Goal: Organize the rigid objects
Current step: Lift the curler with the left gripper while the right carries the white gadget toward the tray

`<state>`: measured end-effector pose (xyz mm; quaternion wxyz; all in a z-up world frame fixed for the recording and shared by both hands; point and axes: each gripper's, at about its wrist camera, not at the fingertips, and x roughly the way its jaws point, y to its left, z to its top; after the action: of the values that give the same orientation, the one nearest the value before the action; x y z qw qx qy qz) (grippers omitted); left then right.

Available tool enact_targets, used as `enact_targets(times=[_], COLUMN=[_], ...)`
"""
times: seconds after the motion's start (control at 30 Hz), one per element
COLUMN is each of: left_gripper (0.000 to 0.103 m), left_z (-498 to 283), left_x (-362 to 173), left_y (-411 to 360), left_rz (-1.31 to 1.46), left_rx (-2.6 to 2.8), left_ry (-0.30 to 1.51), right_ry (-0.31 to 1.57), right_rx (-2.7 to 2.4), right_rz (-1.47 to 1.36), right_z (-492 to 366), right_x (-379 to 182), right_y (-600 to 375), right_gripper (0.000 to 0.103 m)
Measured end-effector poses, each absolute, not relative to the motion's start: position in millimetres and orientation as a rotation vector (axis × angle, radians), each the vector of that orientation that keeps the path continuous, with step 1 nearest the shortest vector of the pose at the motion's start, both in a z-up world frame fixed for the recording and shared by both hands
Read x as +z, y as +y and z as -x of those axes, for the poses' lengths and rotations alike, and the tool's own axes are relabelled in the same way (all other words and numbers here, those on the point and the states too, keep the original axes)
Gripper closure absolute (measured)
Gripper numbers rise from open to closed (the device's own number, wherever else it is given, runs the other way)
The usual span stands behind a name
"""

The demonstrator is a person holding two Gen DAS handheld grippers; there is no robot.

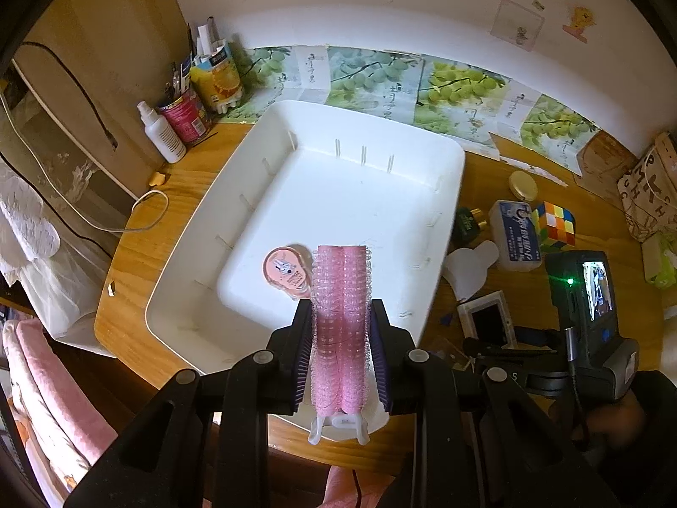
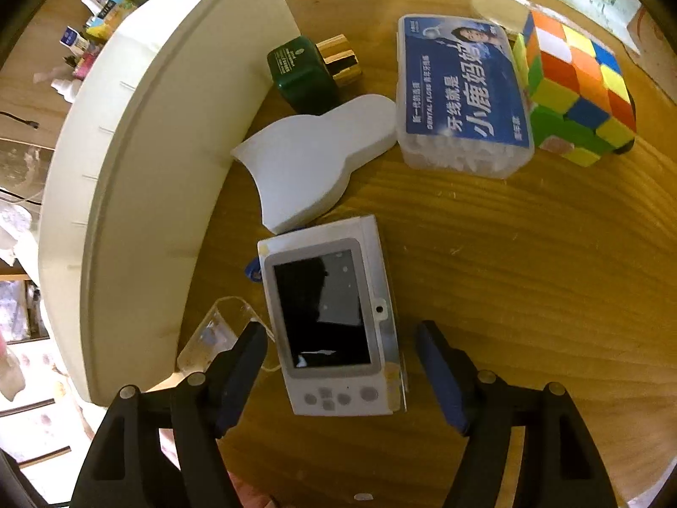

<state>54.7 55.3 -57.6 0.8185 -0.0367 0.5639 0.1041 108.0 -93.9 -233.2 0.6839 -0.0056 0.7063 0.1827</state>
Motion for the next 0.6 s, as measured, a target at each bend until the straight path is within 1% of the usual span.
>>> enact_targets(times=[0.23,0.33,0.43,0.6], left_gripper=[0.075,0.075,0.075,0.075], left_z=[-55,-56,-56,-58], left_x=[-61,-61,-61,-64], left_y=[68,73,73,88], left_rz=[0.082,0.082,0.083,0.078], left_rx=[0.227,0.226,0.225,0.213], left_ry=[1.213,1.213,1.215,1.225], right_ry=[1.576,1.564,1.555,1.552], right_rx=[0.361,0.341,0.340,0.327], right_rz=[0.110,0.143,0.135,0.112], right_z=[-108,-106,-106,-107], right_x=[-237,-237,-236,-232], right_y=[-66,-57,-50,-50], right_gripper=[0.030,0.035,0.044,0.044])
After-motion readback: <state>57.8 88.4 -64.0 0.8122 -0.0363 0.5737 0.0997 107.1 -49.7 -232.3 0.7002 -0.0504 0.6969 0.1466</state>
